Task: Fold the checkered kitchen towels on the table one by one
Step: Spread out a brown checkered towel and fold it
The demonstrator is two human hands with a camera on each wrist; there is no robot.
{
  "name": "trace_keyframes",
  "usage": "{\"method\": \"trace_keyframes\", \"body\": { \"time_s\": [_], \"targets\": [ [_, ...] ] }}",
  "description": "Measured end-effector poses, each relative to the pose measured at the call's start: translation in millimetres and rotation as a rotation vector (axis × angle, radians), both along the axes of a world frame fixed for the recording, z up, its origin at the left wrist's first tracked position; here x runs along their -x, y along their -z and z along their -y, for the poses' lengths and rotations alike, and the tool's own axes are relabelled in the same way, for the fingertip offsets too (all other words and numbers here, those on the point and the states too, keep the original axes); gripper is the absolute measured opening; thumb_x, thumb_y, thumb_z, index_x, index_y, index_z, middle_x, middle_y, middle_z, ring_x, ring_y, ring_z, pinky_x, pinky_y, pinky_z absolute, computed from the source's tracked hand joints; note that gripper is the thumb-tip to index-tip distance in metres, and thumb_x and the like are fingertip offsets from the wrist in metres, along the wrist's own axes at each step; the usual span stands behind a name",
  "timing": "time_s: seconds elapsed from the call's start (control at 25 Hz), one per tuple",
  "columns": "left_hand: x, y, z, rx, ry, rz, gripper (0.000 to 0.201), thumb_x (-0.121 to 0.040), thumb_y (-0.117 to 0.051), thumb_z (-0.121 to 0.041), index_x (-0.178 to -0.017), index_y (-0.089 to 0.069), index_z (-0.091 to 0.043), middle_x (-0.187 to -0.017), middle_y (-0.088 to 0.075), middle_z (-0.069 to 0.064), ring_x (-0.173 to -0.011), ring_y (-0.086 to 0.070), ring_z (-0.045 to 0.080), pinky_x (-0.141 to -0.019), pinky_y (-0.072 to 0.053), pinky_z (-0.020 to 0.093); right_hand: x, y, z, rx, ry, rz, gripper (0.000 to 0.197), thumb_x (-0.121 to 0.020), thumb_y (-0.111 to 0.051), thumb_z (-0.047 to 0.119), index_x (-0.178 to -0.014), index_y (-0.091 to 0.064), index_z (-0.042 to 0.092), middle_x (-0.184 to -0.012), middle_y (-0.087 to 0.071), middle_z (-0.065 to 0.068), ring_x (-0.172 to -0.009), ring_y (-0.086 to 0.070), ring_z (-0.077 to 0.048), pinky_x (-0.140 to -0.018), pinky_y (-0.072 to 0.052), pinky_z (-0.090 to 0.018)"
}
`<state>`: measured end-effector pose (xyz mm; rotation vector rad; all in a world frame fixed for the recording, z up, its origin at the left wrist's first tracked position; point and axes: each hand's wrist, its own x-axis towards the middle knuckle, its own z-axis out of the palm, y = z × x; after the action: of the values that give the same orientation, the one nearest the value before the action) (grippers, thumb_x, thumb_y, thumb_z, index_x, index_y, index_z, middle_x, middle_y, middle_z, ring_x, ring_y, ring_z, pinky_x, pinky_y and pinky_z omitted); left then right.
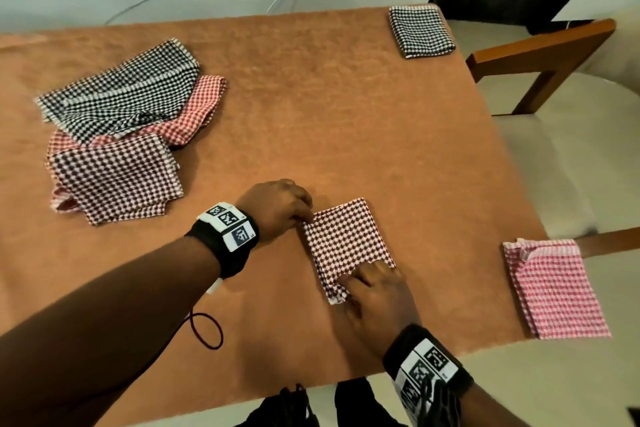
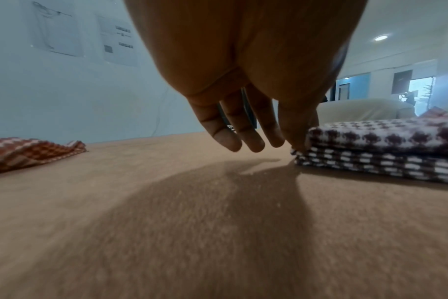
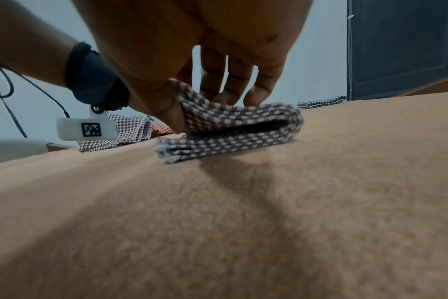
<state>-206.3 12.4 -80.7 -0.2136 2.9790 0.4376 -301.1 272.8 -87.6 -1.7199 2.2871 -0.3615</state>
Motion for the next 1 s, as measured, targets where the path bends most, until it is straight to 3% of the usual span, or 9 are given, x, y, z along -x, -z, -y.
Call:
{"method": "trace_keyframes", "body": {
  "time_s": [0.2,0.4,0.48,0.56,0.64,0.76,0.88,1.0],
  "targets": [
    [1,-1,-5,-0.081,-0.194,-0.071,0.016,-0.091,-0.064,-0.033,-0.103,-0.074,-0.029,-0.098,-0.074,-0.005,-0.091,-0.067,0.021,-0.072,-0.054,0.036,-8,7,5,0.021,0.044,0.013,0.033,-0.074,-0.053,0.034,-0.095,-0.074,0.021,-0.083,-0.065,-0.001,-0.075,-0.060,-0.026,-0.064,-0.051,-0.039],
    [0,0,-24,-0.420,-0.580,-0.021,0.029,-0.092,-0.063,-0.039,-0.118,-0.063,-0.025,-0.080,-0.070,-0.001,-0.067,-0.069,0.016,-0.074,-0.057,0.034,-9,13,6,0.168,0.163,0.117,0.027,-0.084,-0.057,0.031,-0.095,-0.072,0.013,-0.080,-0.064,-0.003,-0.070,-0.060,-0.023,-0.060,-0.051,-0.035],
    [1,-2,-33,-0.600,-0.707,0.001,0.035,-0.089,-0.069,-0.029,-0.123,-0.059,-0.025,-0.069,-0.064,-0.007,-0.053,-0.069,0.015,-0.067,-0.060,0.034,-6,12,5,0.198,0.181,0.130,0.028,-0.085,-0.055,0.031,-0.094,-0.072,0.011,-0.080,-0.064,-0.003,-0.070,-0.060,-0.022,-0.059,-0.051,-0.033],
    [4,-3,-36,-0.698,-0.769,-0.031,0.042,-0.085,-0.072,-0.016,-0.124,-0.058,-0.023,-0.062,-0.066,-0.004,-0.050,-0.068,0.017,-0.062,-0.061,0.034,-4,12,3,0.201,0.161,0.124,0.027,-0.084,-0.056,0.030,-0.097,-0.072,0.012,-0.082,-0.064,-0.002,-0.072,-0.060,-0.022,-0.061,-0.051,-0.033],
    [11,-3,-35,-0.652,-0.743,-0.077,0.046,-0.083,-0.073,-0.015,-0.125,-0.058,-0.025,-0.063,-0.069,0.000,-0.051,-0.068,0.016,-0.065,-0.061,0.036,-4,12,0,0.187,0.122,0.101,0.028,-0.082,-0.058,0.030,-0.101,-0.071,0.014,-0.085,-0.065,-0.001,-0.075,-0.060,-0.022,-0.064,-0.051,-0.035],
    [17,1,-29,-0.458,-0.650,-0.104,0.048,-0.082,-0.076,-0.027,-0.127,-0.057,-0.030,-0.071,-0.069,-0.006,-0.067,-0.067,0.011,-0.074,-0.058,0.034,-8,9,2,0.160,0.084,0.064,0.033,-0.078,-0.056,0.032,-0.102,-0.072,0.016,-0.087,-0.066,-0.001,-0.076,-0.060,-0.023,-0.066,-0.050,-0.038],
    [14,7,-29,-0.351,-0.636,-0.059,0.046,-0.083,-0.075,-0.031,-0.126,-0.058,-0.029,-0.077,-0.070,-0.007,-0.079,-0.067,0.015,-0.075,-0.056,0.032,-19,1,5,0.025,0.038,-0.016,0.035,-0.077,-0.052,0.040,-0.097,-0.072,0.021,-0.089,-0.066,0.003,-0.084,-0.058,-0.023,-0.073,-0.044,-0.040],
    [6,8,-34,-0.275,-0.667,-0.058,0.051,-0.086,-0.071,-0.033,-0.133,-0.054,-0.026,-0.098,-0.071,-0.002,-0.094,-0.067,0.020,-0.080,-0.054,0.032,-22,-6,5,-0.055,0.008,-0.019,0.036,-0.080,-0.053,0.050,-0.095,-0.072,0.023,-0.092,-0.064,0.005,-0.089,-0.055,-0.021,-0.077,-0.041,-0.040]
  ]
}}
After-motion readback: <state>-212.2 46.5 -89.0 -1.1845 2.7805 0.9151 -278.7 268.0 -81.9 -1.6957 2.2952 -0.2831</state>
